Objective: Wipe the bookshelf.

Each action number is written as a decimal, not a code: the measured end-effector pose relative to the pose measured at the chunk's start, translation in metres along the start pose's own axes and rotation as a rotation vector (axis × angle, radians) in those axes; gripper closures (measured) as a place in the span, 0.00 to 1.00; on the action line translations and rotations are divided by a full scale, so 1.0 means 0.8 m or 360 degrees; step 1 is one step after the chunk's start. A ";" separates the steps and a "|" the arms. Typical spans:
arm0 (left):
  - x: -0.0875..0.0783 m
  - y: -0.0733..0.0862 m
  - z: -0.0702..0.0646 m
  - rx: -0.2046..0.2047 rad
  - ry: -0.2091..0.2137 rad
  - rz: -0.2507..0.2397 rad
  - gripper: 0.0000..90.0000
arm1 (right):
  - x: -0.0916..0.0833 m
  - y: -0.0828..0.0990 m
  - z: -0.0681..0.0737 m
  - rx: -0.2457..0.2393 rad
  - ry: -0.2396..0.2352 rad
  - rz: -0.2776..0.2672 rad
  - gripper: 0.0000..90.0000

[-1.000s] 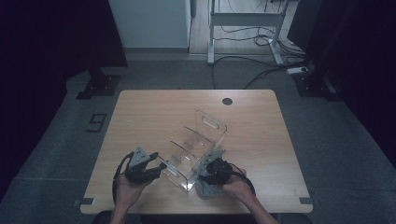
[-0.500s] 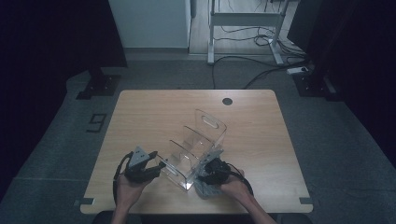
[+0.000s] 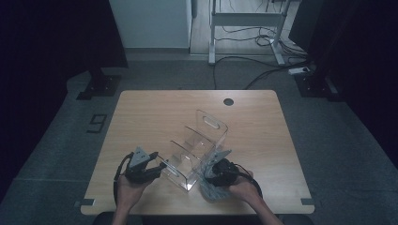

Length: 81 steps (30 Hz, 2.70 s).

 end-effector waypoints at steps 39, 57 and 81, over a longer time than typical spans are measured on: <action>0.000 -0.001 -0.002 -0.0023 -0.0039 0.0053 0.50 | -0.013 -0.045 0.093 -0.0140 -0.0238 -0.0242 0.72; 0.000 -0.001 -0.001 -0.0034 -0.0067 0.0061 0.49 | 0.032 -0.035 0.095 -0.0189 -0.0156 -0.0096 0.73; 0.000 0.000 0.003 -0.0010 -0.0062 0.0032 0.50 | 0.005 -0.022 0.087 -0.0234 -0.0173 -0.0016 0.72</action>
Point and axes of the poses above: each handheld gripper's, and its own axes: x roughly forward along the jaws, y roughly out of its underside, z roughly to its left, the point moved 8 cm from there along x, roughly forward along the jaws, and after that the axes turned 4 degrees about -x, right-handed, at the moved point
